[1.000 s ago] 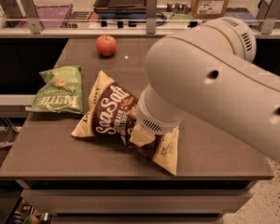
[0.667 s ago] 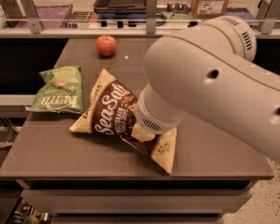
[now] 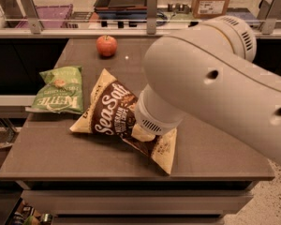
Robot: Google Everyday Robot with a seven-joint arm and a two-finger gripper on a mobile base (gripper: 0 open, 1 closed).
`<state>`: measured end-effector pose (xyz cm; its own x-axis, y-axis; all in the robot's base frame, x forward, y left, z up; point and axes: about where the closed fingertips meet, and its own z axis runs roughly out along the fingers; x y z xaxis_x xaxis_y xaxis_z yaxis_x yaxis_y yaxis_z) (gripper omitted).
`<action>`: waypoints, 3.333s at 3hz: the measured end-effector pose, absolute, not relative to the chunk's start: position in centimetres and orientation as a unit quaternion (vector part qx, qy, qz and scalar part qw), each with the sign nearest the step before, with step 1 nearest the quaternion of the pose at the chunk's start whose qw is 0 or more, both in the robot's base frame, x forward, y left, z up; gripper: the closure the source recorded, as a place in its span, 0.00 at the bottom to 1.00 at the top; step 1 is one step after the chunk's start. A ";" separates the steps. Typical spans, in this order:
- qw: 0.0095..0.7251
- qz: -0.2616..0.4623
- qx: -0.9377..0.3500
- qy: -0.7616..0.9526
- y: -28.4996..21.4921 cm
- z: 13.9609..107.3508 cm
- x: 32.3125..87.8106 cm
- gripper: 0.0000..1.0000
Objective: Move brown chip bag near apple
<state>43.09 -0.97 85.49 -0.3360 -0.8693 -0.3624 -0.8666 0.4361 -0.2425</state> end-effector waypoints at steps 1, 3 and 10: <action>0.235 0.009 -0.536 0.811 -1.6 85.9 44.2 1.00; 0.258 0.031 -0.523 0.812 -5.2 87.4 49.4 1.00; 0.306 -0.043 -0.407 0.860 -10.1 94.5 71.5 1.00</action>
Offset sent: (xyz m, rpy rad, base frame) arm 0.0666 -0.0483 0.0200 0.1201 -0.0199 0.0291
